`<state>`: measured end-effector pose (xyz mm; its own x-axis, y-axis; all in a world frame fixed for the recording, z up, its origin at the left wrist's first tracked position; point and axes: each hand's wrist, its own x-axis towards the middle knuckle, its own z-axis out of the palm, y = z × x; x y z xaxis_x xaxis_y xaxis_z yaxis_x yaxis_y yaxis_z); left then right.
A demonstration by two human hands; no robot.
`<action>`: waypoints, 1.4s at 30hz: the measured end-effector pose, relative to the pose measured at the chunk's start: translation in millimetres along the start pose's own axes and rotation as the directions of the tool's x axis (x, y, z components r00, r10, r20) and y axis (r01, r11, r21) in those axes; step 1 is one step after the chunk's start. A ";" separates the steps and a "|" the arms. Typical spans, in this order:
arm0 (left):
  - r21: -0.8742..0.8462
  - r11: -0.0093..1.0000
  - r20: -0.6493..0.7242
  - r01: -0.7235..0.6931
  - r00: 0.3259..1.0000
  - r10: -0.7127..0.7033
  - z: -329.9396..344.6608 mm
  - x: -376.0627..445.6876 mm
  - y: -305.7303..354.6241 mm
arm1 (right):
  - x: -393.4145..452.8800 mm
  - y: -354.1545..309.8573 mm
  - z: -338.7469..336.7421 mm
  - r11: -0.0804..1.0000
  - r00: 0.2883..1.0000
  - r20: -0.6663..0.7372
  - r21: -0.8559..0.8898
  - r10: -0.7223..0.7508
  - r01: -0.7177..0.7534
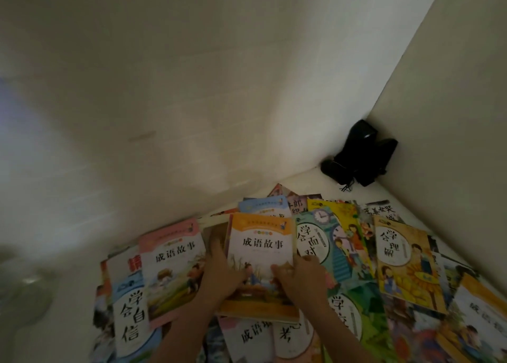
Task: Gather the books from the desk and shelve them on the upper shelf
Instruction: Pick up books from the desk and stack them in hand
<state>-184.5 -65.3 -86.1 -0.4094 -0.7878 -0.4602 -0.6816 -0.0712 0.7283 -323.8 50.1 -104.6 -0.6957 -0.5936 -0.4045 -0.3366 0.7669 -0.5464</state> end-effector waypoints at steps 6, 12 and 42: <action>-0.171 0.980 0.016 0.101 0.995 -0.100 2.0 13.7 -3.2 | -1.3 4.4 -10.2 0.894 0.967 0.206 0.390 0.150 -0.222; -0.346 0.895 0.180 0.282 0.956 -0.232 14.0 30.4 2.1 | -1.9 12.0 -25.1 0.703 0.916 0.370 0.609 0.157 -0.366; -0.374 0.824 -0.081 -0.426 0.900 0.429 38.1 -23.1 12.3 | -9.8 52.3 -37.2 0.721 0.921 -0.071 0.600 -0.382 0.346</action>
<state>-206.5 -24.7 -85.9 -0.6114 -0.7890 -0.0603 -0.1600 0.0486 0.9859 -358.2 105.1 -102.0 -0.5577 -0.8225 -0.1116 -0.1026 0.2017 -0.9741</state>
